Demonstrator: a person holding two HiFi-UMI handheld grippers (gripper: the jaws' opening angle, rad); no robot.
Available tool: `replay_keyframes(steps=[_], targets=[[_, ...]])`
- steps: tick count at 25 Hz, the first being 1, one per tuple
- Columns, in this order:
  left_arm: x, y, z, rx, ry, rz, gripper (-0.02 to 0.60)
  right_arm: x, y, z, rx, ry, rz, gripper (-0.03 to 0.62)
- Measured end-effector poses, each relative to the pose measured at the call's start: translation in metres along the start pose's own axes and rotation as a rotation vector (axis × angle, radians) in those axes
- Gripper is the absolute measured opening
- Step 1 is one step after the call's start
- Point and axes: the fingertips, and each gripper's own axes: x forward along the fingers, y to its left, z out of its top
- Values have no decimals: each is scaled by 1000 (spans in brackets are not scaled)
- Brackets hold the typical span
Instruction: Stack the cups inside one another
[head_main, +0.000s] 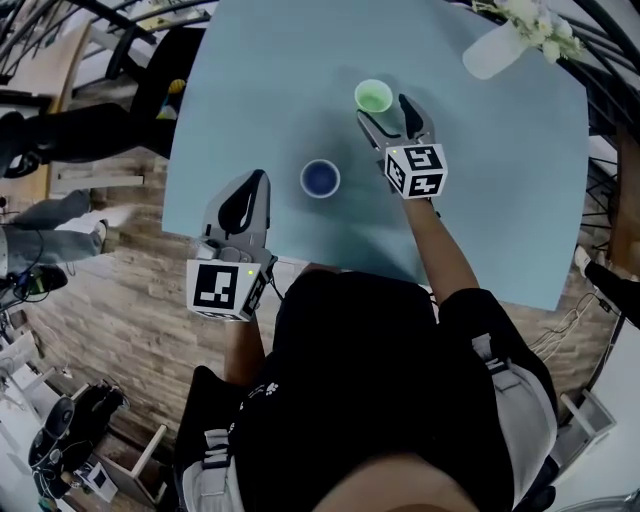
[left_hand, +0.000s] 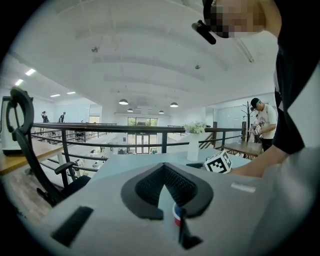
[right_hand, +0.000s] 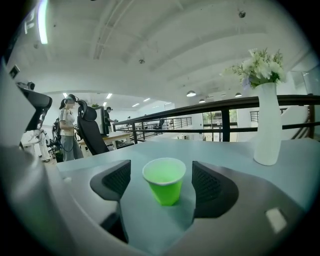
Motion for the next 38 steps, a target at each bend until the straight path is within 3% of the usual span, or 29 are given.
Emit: replay_keyframes(steps=[8, 14, 17, 22, 38], targets=[[-3, 13, -2, -4, 7, 23, -9, 24, -1, -7, -12, 45, -3, 402], [-7, 20, -6, -13, 21, 43, -9, 31, -5, -15, -17, 75, -15, 370], [-8, 22, -7, -11, 20, 45, -9, 31, -6, -17, -18, 78, -23, 319], [-9, 21, -6, -9, 16, 41, -9, 28, -8, -15, -26, 79, -32, 316], [-10, 10, -1, 4, -19, 10, -9, -13, 17, 12, -10, 0, 8, 316]])
